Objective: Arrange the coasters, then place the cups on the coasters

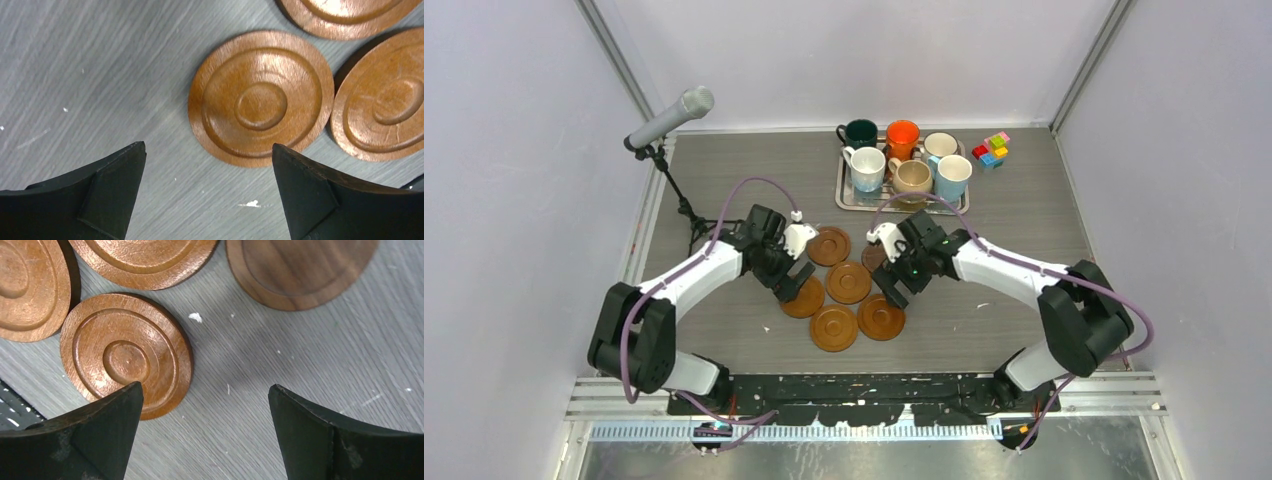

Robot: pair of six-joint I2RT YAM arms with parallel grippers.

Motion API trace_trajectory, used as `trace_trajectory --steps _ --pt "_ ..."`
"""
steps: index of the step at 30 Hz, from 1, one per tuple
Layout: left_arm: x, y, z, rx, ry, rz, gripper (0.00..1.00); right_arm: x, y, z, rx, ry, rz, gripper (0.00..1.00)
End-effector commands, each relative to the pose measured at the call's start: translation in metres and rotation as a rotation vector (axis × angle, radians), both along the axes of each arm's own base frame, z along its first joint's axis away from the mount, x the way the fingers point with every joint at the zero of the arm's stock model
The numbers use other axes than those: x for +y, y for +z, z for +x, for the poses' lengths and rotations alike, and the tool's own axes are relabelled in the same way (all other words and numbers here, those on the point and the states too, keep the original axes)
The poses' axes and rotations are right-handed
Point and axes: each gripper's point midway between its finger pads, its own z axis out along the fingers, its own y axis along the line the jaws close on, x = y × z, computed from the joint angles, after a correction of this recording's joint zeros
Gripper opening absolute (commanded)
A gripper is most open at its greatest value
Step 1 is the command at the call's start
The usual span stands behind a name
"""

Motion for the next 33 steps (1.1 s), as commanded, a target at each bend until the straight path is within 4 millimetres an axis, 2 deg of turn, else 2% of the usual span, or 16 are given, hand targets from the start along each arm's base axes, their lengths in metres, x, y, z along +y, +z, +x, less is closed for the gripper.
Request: trace_trajectory --steps 1,12,17,21,26,33 --pt "-0.027 0.014 0.027 -0.073 -0.027 -0.082 1.00 0.015 -0.010 0.006 -0.070 0.038 -0.030 1.00" --pt "-0.034 -0.008 0.030 -0.032 -0.051 -0.058 0.89 0.025 -0.029 0.004 -0.102 0.098 -0.132 0.98" --pt "-0.021 -0.021 0.026 -0.001 -0.068 0.018 0.74 0.019 -0.034 0.009 -0.119 0.103 -0.195 0.95" --pt "-0.007 -0.025 0.020 0.000 -0.087 0.088 0.67 0.003 -0.039 0.014 -0.144 0.091 -0.283 0.93" --pt "0.020 -0.027 0.014 -0.026 -0.089 0.170 0.60 -0.012 -0.046 0.018 -0.171 0.080 -0.357 0.90" --pt "0.075 -0.025 0.018 -0.030 -0.023 0.208 0.54 -0.025 -0.047 0.031 -0.230 0.038 -0.432 0.86"
